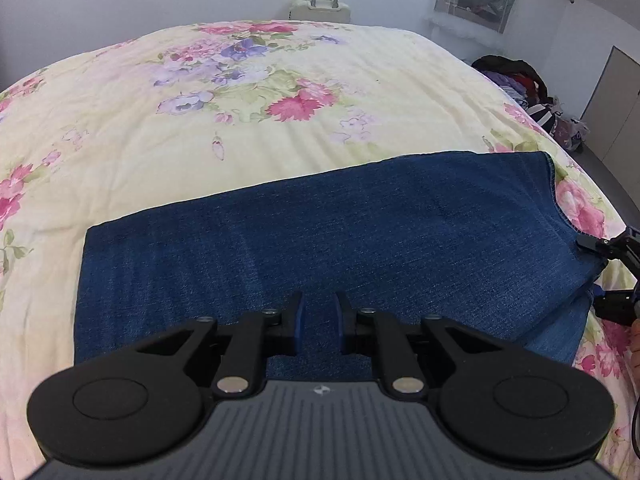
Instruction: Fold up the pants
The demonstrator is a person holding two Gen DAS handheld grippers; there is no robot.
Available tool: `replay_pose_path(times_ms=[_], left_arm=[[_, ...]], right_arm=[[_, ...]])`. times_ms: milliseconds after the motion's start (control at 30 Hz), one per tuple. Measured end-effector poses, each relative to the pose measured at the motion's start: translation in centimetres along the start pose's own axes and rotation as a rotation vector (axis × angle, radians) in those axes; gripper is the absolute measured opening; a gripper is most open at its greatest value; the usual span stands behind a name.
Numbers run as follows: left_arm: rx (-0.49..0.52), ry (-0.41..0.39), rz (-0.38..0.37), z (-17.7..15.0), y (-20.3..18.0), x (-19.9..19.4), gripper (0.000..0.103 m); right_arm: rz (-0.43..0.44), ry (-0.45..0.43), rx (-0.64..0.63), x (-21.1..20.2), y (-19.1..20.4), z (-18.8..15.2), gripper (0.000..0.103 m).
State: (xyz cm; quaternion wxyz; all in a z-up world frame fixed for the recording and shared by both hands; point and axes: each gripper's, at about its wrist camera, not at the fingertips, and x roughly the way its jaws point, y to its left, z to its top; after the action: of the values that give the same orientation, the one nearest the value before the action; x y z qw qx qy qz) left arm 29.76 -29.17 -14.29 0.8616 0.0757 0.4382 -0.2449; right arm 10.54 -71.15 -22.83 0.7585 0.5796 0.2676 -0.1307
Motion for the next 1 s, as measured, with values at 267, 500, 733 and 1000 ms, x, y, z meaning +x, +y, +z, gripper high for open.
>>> replay_pose_path(times_ms=[267,500,733,1000], left_arm=[[0.081,-0.051,-0.008,3.6,-1.5,3.9,0.017],[0.115,-0.047,0.021,6.4,-2.1,9.1,0.017],[0.114,-0.007,0.032,6.4,-2.5,9.8,0.014],[0.139,0.014,-0.042,0.8,-5.7,4.5,0.014]], right_arm=[[0.092,-0.041,-0.144,-2.1,2.1,0.9,0.028],[0.064,-0.051,-0.313,-3.3,6.2,0.9,0.026],[0.067,-0.051,-0.286,-3.0,6.0,1.0,0.026],[0.033,-0.047,-0.274,-3.4,7.8,1.0,0.025]])
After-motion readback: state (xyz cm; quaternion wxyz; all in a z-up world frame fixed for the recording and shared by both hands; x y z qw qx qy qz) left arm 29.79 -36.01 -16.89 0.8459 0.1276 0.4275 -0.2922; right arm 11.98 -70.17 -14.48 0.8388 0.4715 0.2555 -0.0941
